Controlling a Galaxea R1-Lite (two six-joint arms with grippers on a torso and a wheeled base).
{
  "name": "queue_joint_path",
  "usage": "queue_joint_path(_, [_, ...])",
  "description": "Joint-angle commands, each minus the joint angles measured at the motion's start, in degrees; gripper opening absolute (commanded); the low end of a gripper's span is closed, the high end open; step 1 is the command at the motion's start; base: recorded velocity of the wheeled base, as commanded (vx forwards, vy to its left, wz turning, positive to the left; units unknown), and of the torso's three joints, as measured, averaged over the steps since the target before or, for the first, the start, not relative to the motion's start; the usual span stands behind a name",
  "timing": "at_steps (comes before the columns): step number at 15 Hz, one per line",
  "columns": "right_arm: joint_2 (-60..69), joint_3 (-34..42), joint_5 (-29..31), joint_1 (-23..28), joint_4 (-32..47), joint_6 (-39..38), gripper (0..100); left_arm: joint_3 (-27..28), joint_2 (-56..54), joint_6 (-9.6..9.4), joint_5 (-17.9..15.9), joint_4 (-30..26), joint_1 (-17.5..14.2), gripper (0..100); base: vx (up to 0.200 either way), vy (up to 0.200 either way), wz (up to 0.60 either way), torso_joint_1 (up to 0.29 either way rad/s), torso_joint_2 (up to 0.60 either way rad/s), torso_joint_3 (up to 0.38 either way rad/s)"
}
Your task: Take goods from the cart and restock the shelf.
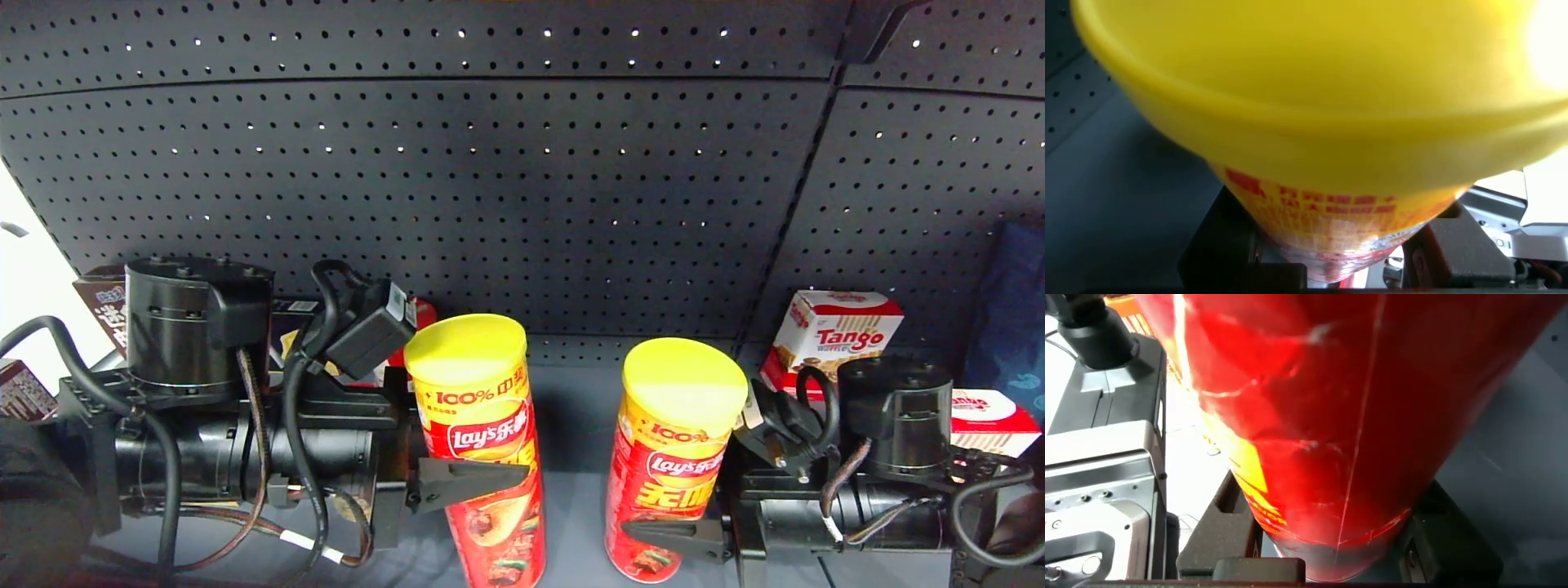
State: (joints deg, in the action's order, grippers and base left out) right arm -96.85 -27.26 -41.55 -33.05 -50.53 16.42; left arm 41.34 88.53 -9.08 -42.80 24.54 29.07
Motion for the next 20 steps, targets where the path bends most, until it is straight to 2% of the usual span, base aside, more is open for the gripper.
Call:
queue_joint_path(1, [-1.5, -0.2, 0.0, -0.4, 0.0, 0.0, 0, 0.1, 0.5, 0.03, 0.0, 0.0, -0.1, 0, 0.000, 0.000, 0.00, 0.000, 0.00, 0.000])
queue_joint_path(5, [-2.5, -0.1, -0.1, -1.0, -0.2, 0.1, 0, 0.3, 1.3, -0.06, -0.1, 0.2, -0.2, 0, 0.000, 0.000, 0.00, 0.000, 0.00, 0.000])
queue_joint_path(6, [-2.5, -0.3, 0.0, -1.0, -0.2, 0.0, 100, 0.3, 1.4, -0.06, -0.1, 0.2, -0.2, 0, 0.000, 0.000, 0.00, 0.000, 0.00, 0.000])
queue_joint_path(11, [0.1, 1.2, 0.1, -0.5, -0.5, 0.1, 100, 1.0, 1.8, -0.06, 0.0, 0.2, -0.1, 0, 0.000, 0.000, 0.00, 0.000, 0.00, 0.000])
queue_joint_path(14, [2.9, 3.0, 2.2, 0.0, -0.4, 0.1, 100, 1.1, 1.8, -0.15, 0.0, 0.2, 0.0, 0, 0.000, 0.000, 0.00, 0.000, 0.00, 0.000])
queue_joint_path(20, [13.7, 8.3, 3.0, 2.0, 0.2, -1.0, 100, 1.4, 2.2, -0.23, 0.9, 0.2, 0.3, 0, 0.000, 0.000, 0.00, 0.000, 0.00, 0.000])
